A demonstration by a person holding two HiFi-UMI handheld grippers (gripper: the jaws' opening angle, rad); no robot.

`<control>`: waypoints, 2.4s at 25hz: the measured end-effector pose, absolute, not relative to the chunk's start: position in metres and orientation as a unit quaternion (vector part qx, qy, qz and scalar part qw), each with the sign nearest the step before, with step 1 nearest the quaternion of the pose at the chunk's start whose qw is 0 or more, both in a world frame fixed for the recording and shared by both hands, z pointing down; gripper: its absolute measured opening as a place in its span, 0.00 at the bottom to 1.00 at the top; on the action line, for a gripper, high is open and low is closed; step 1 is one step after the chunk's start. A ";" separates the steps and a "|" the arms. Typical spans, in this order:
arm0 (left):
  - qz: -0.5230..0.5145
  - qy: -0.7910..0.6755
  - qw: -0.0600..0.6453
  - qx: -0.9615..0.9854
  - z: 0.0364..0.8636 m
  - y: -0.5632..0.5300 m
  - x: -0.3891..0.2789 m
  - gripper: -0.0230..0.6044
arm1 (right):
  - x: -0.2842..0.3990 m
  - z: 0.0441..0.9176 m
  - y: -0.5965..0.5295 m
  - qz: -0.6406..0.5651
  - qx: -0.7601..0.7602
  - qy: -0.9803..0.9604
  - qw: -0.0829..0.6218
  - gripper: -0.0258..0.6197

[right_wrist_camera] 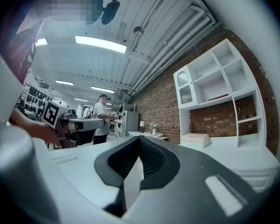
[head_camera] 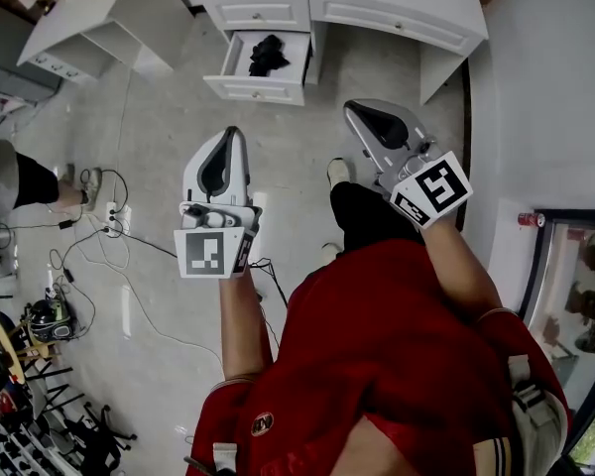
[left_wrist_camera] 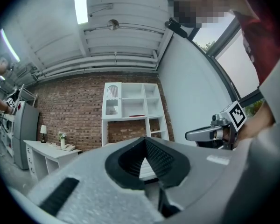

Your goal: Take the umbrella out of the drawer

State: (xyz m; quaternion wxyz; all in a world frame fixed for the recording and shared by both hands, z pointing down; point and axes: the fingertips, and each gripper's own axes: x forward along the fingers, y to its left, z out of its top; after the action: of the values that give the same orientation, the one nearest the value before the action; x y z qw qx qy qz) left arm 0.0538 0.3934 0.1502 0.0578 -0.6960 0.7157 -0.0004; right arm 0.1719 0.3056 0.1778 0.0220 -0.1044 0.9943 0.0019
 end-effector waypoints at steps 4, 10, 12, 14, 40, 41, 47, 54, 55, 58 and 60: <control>-0.015 0.718 0.052 -0.694 0.163 0.355 0.022 0.05 | 0.140 0.190 0.261 0.006 -0.107 0.994 0.026 0.06; -0.040 0.716 0.047 -0.695 0.187 0.257 -0.040 0.05 | 0.081 0.201 0.163 0.022 -0.107 0.994 0.021 0.06; -0.047 0.715 0.041 -0.697 0.198 0.222 -0.059 0.05 | 0.062 0.207 0.130 0.019 -0.105 0.994 0.016 0.06; -0.052 0.714 0.037 -0.697 0.207 0.188 -0.077 0.05 | 0.045 0.214 0.099 0.014 -0.100 0.995 0.009 0.06; -0.143 0.693 -0.112 -0.698 0.446 -0.048 -0.255 0.05 | -0.106 0.363 -0.083 -0.043 -0.114 0.989 -0.083 0.06; -0.148 0.690 -0.118 -0.699 0.459 -0.052 -0.260 0.05 | -0.110 0.371 -0.086 -0.043 -0.117 0.988 -0.086 0.06; -0.173 0.673 -0.158 -0.702 0.537 -0.088 -0.294 0.05 | -0.140 0.419 -0.109 -0.049 -0.137 0.984 -0.099 0.06; -0.199 0.648 -0.192 -0.710 0.606 -0.128 -0.298 0.05 | -0.132 0.460 -0.131 -0.065 -0.168 0.977 -0.113 0.06; -0.206 0.642 -0.197 -0.712 0.617 -0.132 -0.298 0.07 | -0.132 0.467 -0.133 -0.067 -0.172 0.976 -0.115 0.06; -0.227 0.622 -0.212 -0.719 0.649 -0.145 -0.296 0.10 | -0.131 0.486 -0.142 -0.073 -0.179 0.974 -0.120 0.06; -0.243 0.609 -0.224 -0.721 0.672 -0.152 -0.296 0.15 | -0.131 0.499 -0.149 -0.079 -0.183 0.972 -0.126 0.06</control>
State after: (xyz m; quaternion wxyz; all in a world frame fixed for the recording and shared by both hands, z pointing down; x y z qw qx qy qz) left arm -0.2958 -0.1523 0.6715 -0.2236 -0.7214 0.6088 -0.2428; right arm -0.1307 -0.1490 0.4985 -0.1263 -0.1829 0.9718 -0.0787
